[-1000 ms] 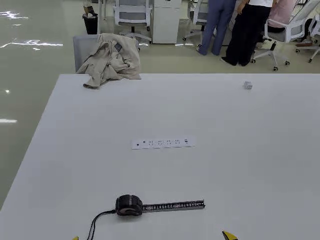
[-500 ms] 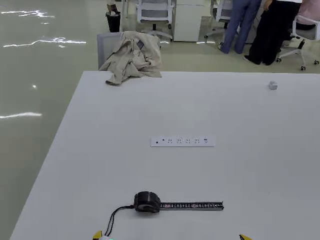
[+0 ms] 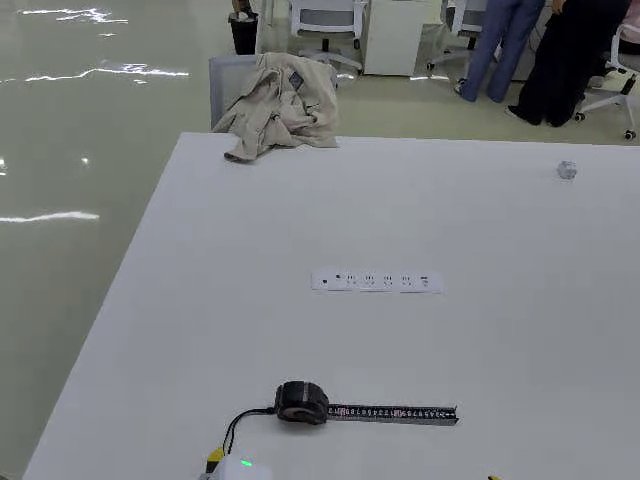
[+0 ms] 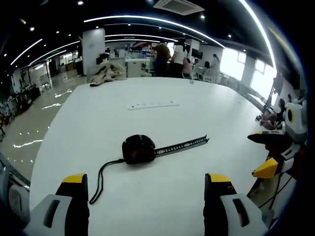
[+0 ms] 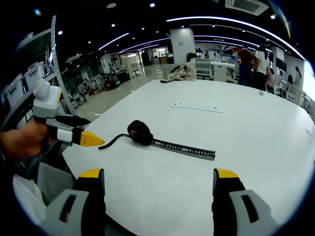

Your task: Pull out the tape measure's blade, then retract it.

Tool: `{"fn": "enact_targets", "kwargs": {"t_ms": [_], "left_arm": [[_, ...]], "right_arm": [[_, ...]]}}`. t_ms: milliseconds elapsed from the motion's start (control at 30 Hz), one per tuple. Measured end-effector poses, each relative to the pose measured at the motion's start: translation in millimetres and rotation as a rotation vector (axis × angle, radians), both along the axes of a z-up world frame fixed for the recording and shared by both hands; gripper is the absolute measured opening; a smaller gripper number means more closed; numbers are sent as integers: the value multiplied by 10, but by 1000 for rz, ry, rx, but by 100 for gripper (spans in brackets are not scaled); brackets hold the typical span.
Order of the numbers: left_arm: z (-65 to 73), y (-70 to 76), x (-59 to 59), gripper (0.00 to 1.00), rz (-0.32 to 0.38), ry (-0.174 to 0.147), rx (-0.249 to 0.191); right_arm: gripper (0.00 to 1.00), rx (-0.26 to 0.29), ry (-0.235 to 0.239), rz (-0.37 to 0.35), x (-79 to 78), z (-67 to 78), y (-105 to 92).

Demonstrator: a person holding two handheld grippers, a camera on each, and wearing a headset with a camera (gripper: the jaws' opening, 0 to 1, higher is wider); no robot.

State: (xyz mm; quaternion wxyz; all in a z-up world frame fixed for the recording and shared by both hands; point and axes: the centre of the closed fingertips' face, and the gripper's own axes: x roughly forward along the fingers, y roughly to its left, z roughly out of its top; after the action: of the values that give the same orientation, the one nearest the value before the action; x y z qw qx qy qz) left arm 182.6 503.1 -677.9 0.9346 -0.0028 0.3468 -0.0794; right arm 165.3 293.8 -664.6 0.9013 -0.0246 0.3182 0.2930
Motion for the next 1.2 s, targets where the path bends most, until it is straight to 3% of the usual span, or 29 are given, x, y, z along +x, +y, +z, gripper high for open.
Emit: {"fn": "enact_targets", "kwargs": {"t_ms": [200,567,733,1000,1200], "left_arm": [[-18,-43,49,95,-4,0,1],[-17,80,228,95,84,-13,-4],[-109,20,306,94,101,10,-19],[-199,-104,451,91,119,8,-24],[-240,-102,557,90,131,1,-12]], "right_arm": [[94,-13,9,7,17,-40,-12],[93,-30,18,19,54,-105,-28],[93,-35,19,26,105,-144,-47],[93,-37,28,43,158,-170,-61],[91,-51,22,64,238,-181,-102]]}}
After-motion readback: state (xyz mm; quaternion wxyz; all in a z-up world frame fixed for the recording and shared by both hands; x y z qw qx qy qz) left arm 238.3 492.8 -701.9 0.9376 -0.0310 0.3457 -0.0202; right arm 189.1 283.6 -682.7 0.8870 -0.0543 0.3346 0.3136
